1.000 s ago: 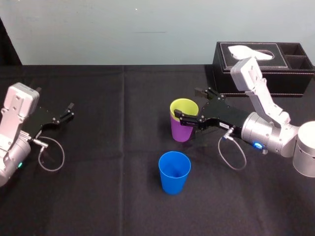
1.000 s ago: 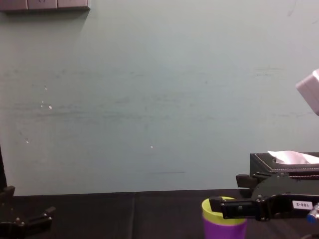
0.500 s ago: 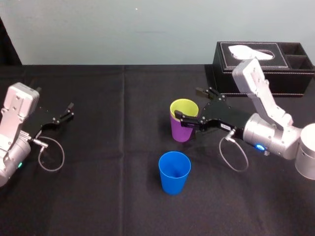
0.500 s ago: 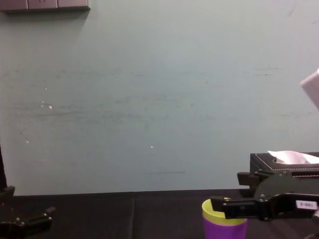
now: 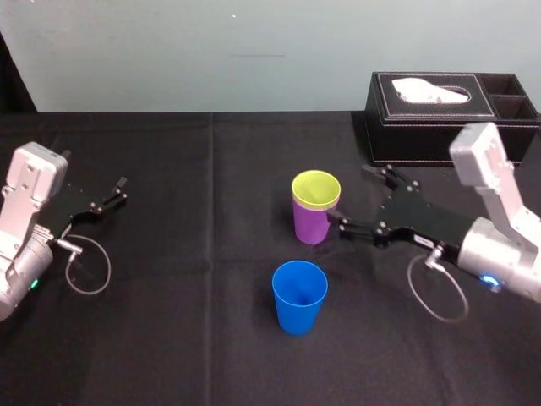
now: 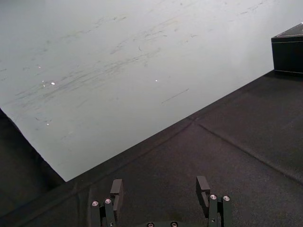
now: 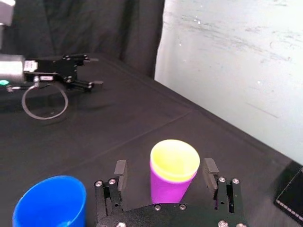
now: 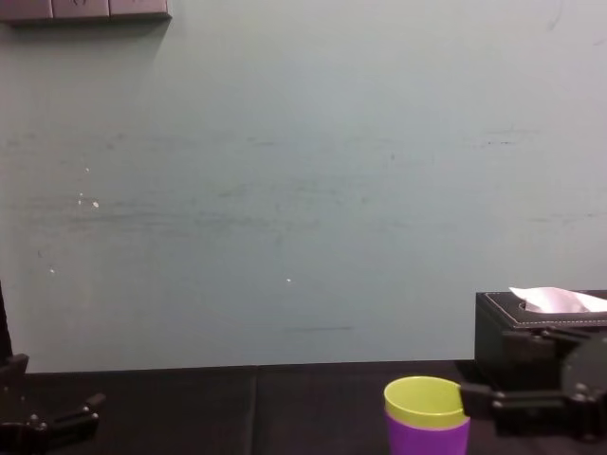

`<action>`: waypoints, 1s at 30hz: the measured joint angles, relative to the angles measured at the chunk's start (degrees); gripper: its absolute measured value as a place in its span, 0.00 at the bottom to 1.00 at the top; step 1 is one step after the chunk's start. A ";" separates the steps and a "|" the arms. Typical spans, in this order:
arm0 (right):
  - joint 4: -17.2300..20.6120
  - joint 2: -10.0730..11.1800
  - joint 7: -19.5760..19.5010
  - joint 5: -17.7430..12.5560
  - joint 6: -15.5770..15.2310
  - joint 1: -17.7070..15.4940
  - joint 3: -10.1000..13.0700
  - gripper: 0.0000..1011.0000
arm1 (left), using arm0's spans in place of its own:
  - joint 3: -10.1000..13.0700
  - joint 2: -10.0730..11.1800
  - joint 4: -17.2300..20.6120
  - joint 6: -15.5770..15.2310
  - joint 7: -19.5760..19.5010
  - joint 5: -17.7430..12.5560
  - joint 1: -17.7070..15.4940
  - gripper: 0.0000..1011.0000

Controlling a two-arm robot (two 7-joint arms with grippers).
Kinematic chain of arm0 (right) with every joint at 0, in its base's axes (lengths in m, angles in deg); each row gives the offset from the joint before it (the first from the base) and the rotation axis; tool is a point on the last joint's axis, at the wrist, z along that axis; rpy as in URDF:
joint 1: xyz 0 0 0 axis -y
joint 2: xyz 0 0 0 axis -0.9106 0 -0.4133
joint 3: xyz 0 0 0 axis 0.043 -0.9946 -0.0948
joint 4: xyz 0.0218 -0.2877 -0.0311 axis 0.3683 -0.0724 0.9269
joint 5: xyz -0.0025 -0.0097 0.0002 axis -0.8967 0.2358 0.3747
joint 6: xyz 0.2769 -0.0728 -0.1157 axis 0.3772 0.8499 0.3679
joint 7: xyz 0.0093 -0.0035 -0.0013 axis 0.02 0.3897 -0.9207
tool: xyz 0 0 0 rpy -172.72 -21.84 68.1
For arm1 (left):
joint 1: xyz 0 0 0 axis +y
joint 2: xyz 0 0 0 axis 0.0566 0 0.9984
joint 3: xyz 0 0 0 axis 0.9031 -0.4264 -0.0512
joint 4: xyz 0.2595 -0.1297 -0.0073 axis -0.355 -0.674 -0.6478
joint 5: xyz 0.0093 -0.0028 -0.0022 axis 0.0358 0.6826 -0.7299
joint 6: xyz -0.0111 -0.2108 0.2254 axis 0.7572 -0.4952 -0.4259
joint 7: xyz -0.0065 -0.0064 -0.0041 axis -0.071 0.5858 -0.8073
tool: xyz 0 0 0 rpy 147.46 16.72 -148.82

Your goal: Stack the three plastic cups sequentially using one hand.

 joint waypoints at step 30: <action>0.85 7.17 8.75 -0.75 5.35 -6.46 -3.96 0.99 | 0.00 0.00 0.00 0.00 0.00 0.00 0.00 1.00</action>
